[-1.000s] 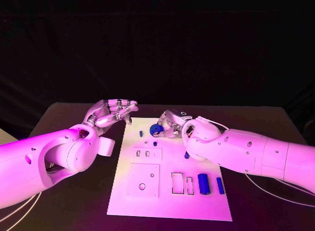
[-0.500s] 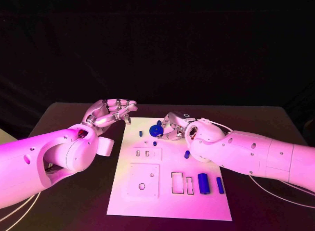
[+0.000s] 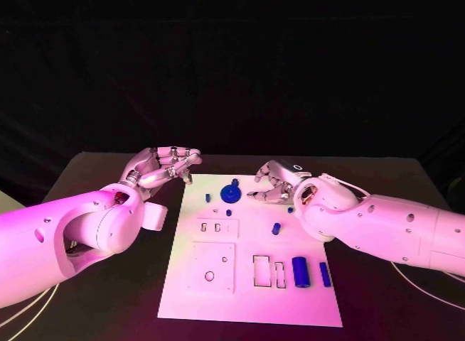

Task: Assemble the parts on the task board

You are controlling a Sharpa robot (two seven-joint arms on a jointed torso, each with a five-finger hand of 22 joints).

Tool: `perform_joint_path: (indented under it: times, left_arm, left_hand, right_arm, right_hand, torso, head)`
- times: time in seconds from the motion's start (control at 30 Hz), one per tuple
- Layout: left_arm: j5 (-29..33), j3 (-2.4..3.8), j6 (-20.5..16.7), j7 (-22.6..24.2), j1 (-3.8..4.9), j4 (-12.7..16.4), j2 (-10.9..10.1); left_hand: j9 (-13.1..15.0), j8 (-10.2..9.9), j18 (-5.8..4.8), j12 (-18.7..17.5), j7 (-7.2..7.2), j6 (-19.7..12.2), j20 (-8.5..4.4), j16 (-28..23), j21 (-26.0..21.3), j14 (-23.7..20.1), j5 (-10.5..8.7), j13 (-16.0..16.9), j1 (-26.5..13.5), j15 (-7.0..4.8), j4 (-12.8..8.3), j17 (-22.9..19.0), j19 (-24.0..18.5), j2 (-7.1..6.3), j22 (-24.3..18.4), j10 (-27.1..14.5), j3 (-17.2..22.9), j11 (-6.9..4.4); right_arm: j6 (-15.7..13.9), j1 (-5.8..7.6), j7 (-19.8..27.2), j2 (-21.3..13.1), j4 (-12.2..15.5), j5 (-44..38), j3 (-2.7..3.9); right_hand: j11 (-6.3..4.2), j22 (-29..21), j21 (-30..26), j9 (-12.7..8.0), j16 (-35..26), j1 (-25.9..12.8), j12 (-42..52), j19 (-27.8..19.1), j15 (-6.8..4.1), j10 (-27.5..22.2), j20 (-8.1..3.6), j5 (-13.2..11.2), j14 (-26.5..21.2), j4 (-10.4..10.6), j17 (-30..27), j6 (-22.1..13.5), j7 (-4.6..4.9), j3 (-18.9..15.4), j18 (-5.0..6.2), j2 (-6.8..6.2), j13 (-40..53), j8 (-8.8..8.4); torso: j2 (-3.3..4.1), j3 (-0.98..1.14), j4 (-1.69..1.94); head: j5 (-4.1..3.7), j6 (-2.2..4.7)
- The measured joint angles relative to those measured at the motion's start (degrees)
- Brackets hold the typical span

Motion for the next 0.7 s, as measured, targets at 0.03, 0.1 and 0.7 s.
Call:
perform_joint_path:
  times: [0.03, 0.1, 0.7]
  left_arm:
    - [0.00, 0.00, 0.00, 0.00, 0.00, -0.08, 0.01]
    - [0.00, 0.00, 0.00, 0.01, 0.00, -0.32, 0.04]
    - [-0.06, -0.08, 0.52, 0.06, -0.01, -1.80, 1.42]
  left_hand:
    - [0.00, 0.00, 0.00, 0.00, 0.00, 0.00, 0.00, 0.00, 0.00, 0.00, 0.00, 0.00, 0.00, 0.00, 0.00, 0.00, 0.00, 0.00, 0.00, 0.00, 0.00, 0.00]
    - [0.02, 0.00, 0.00, 0.00, 0.00, 0.00, 0.00, 0.00, 0.00, 0.00, 0.00, 0.00, 0.00, 0.00, 0.00, 0.00, 0.00, 0.00, 0.06, 0.00, 0.00, 0.00]
    - [0.11, 0.00, 0.00, 0.00, 0.00, 0.00, -0.01, 0.19, 0.21, 0.00, 0.00, 0.05, 0.00, 0.00, 0.00, -0.11, -0.42, 0.00, 0.15, 0.00, 0.00, 0.00]
  right_arm:
    - [-0.41, 0.34, 0.58, -1.08, 0.67, 0.59, 0.10]
    - [-1.01, 1.12, 2.46, -3.63, 2.04, 2.59, 0.27]
    - [4.25, 1.44, 18.37, -14.44, -1.00, 20.64, 0.32]
  right_hand:
    - [0.00, 0.00, 0.00, 0.00, 0.00, 0.76, 0.00, 0.00, 0.00, 0.00, 0.00, 0.00, 0.00, -0.15, 0.00, 0.01, -0.01, 0.22, 0.01, -0.01, 0.00, 0.00]
    - [0.00, 0.00, 0.00, 0.00, 0.00, 2.91, 0.00, 0.00, 0.00, 0.00, 0.00, 0.00, 0.00, -0.28, 0.00, 0.01, -0.01, 1.24, 0.00, 0.08, 0.00, -0.02]
    - [0.00, -0.01, 0.00, -0.45, 0.00, 15.65, 0.00, 0.00, 0.00, 0.00, 0.00, 2.10, 0.00, -4.98, -0.01, -1.63, 0.58, 5.75, 0.00, -2.59, -0.01, -2.39]
  torso:
    - [-0.03, 0.00, -0.04]
    - [-0.12, 0.00, -0.17]
    - [-0.73, 0.46, -1.21]
  head:
    - [-0.01, 0.04]
    - [-0.05, 0.12]
    - [-0.83, 0.27]
